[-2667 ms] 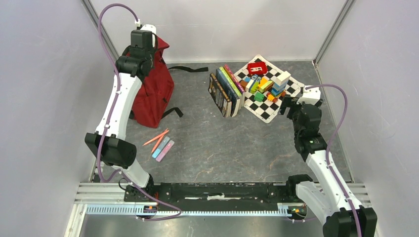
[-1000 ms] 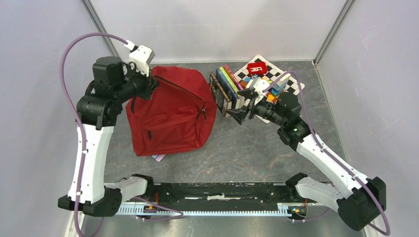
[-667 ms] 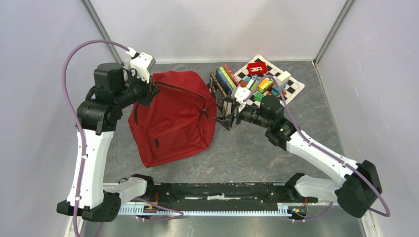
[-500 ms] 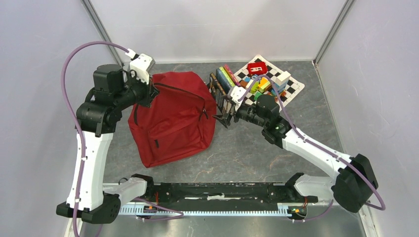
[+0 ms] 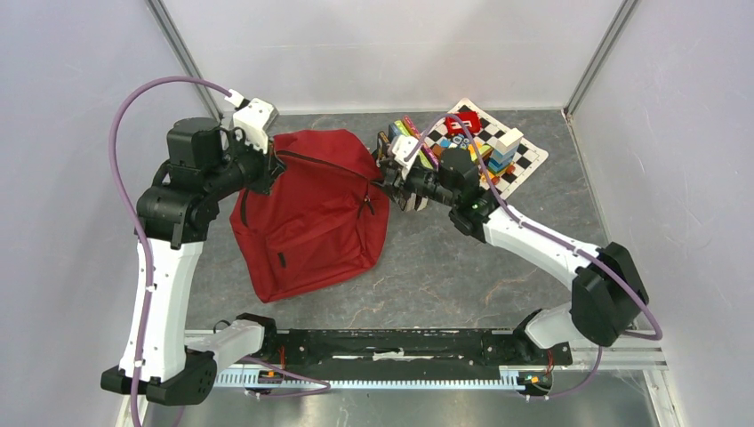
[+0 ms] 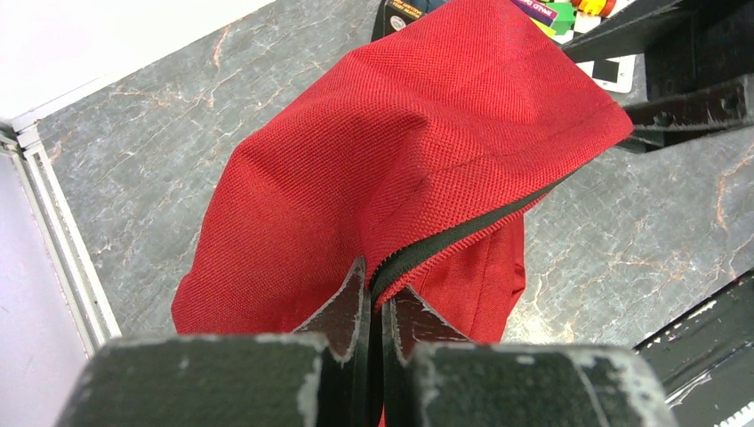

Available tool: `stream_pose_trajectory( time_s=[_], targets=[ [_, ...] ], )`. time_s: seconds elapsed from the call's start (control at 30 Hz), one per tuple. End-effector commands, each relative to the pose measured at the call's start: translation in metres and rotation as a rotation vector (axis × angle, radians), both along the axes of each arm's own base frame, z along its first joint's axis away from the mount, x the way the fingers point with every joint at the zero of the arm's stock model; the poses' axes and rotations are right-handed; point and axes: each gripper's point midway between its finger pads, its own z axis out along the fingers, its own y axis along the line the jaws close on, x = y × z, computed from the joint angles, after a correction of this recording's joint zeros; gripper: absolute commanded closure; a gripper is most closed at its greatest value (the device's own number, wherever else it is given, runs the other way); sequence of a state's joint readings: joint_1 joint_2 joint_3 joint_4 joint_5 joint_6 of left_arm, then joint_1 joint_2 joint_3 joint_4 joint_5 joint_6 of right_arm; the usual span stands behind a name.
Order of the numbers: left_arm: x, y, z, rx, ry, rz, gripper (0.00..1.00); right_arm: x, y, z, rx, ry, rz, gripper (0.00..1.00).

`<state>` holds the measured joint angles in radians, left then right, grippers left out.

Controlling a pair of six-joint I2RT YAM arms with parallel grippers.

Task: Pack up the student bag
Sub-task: Place the student bag at the center of the board.

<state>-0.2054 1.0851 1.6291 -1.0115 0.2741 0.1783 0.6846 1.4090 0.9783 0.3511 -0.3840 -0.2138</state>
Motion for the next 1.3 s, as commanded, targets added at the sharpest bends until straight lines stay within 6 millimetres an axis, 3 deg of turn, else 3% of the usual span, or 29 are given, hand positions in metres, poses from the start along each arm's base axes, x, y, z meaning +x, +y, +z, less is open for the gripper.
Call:
stream_pose_trajectory(
  time_s=[0.0, 0.1, 0.13, 0.4, 0.53, 0.67, 0.8, 0.9, 1.0, 1.07, 1.13, 1.27],
  targets=[
    [0.003, -0.003, 0.028, -0.009, -0.13, -0.027, 0.98, 0.008, 0.019, 0.04, 0.043, -0.056, 0.056, 0.52],
    [0.013, 0.003, 0.029, -0.001, -0.139, 0.021, 0.98, 0.008, 0.026, 0.049, 0.049, -0.033, 0.082, 0.93],
    [0.018, 0.008, 0.031, 0.004, -0.15, 0.056, 0.98, 0.008, 0.026, 0.052, 0.056, -0.026, 0.078, 1.0],
    [0.071, 0.02, 0.074, 0.014, -0.362, 0.171, 0.98, -0.007, 0.007, 0.113, 0.179, -0.2, -0.075, 1.0],
    [0.108, 0.041, 0.08, 0.094, -0.475, 0.292, 0.98, -0.015, 0.013, 0.119, 0.175, -0.253, -0.112, 1.0],
    [0.14, 0.067, 0.056, 0.132, -0.515, 0.419, 0.94, -0.025, 0.027, 0.102, 0.146, -0.258, -0.127, 1.0],
    [0.155, 0.067, 0.017, 0.104, -0.447, 0.437, 0.77, -0.033, 0.038, 0.074, 0.113, -0.27, -0.163, 1.0],
    [0.148, 0.068, -0.006, 0.07, -0.398, 0.464, 0.71, -0.04, 0.046, 0.063, 0.104, -0.256, -0.163, 1.0],
    [0.128, 0.067, -0.013, 0.041, -0.382, 0.45, 0.25, -0.039, 0.052, 0.058, 0.098, -0.212, -0.185, 1.0],
    [0.111, 0.06, -0.015, 0.024, -0.352, 0.407, 0.07, -0.033, 0.049, 0.057, 0.101, -0.176, -0.246, 1.0],
    [0.09, 0.055, -0.021, 0.003, -0.305, 0.374, 0.01, -0.028, 0.046, 0.054, 0.103, -0.142, -0.295, 1.0],
    [0.043, 0.04, -0.019, -0.117, -0.286, 0.298, 0.0, -0.024, 0.046, 0.05, 0.097, -0.121, -0.317, 1.0]
  ],
)
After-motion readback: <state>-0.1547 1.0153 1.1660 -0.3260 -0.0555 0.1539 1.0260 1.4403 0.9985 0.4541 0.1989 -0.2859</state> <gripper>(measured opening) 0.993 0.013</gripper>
